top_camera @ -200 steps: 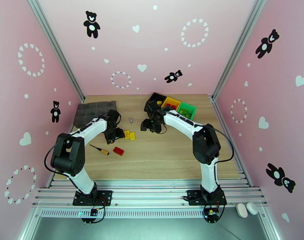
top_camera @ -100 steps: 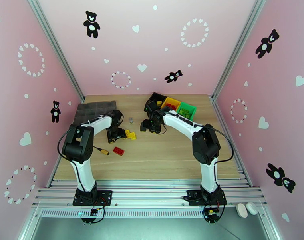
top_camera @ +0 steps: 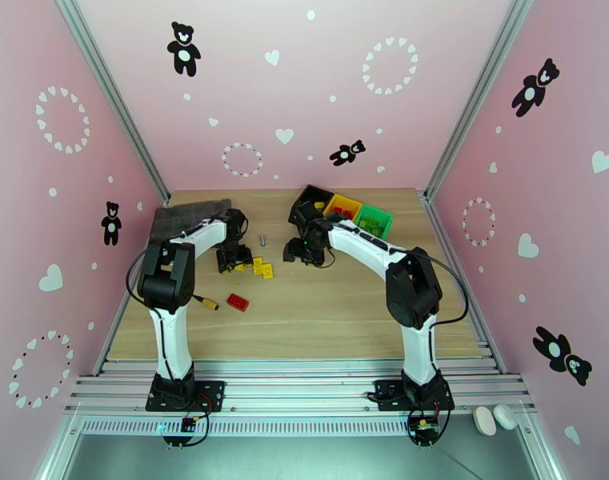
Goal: Sort the legos into containers by color
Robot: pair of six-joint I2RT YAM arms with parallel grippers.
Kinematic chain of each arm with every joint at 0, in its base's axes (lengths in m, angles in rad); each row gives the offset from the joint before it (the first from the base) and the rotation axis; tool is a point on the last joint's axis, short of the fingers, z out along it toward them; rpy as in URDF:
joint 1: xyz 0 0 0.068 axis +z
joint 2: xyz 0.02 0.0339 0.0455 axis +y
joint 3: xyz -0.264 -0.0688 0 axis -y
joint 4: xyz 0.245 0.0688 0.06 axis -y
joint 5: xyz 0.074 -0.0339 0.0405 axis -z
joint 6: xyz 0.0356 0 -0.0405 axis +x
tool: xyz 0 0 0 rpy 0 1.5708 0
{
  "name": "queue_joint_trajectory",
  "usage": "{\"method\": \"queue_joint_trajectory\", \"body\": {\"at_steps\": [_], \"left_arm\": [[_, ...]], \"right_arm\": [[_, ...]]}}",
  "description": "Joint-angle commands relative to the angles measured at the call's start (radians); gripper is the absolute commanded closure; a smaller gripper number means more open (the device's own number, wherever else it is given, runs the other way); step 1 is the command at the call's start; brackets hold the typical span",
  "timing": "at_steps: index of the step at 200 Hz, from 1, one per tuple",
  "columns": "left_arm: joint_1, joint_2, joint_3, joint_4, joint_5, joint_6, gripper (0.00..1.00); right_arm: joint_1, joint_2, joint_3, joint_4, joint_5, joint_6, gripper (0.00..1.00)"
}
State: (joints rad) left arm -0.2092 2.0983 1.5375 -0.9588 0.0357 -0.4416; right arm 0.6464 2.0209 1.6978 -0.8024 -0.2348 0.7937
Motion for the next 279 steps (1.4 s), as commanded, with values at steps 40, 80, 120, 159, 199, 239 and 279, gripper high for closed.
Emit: {"method": "queue_joint_trajectory", "body": {"at_steps": [40, 80, 120, 159, 199, 239, 279], "left_arm": [[0.014, 0.044, 0.084, 0.009, 0.004, 0.044, 0.57], [0.006, -0.015, 0.061, 0.024, 0.062, 0.035, 0.69], [-0.04, -0.113, -0.003, 0.089, 0.197, -0.014, 0.69], [-0.078, -0.106, 0.028, 0.23, 0.462, -0.139, 0.69], [-0.122, 0.001, 0.2, 0.343, 0.568, -0.304, 0.68], [-0.152, 0.176, 0.502, 0.363, 0.556, -0.463, 0.67], [-0.167, 0.399, 0.842, 0.383, 0.547, -0.643, 0.65]], "right_arm": [[-0.013, -0.002, 0.025, -0.03, -0.001, -0.008, 0.33], [-0.031, -0.004, 0.023, -0.034, 0.005, -0.011, 0.34], [-0.076, -0.014, 0.023, -0.033, 0.003, -0.016, 0.34], [-0.156, -0.016, 0.019, 0.007, -0.06, -0.001, 0.33], [-0.252, -0.019, 0.025, 0.051, -0.124, 0.022, 0.33], [-0.323, -0.036, 0.021, 0.035, -0.147, -0.002, 0.33], [-0.363, -0.066, -0.017, 0.03, -0.158, -0.019, 0.33]]}}
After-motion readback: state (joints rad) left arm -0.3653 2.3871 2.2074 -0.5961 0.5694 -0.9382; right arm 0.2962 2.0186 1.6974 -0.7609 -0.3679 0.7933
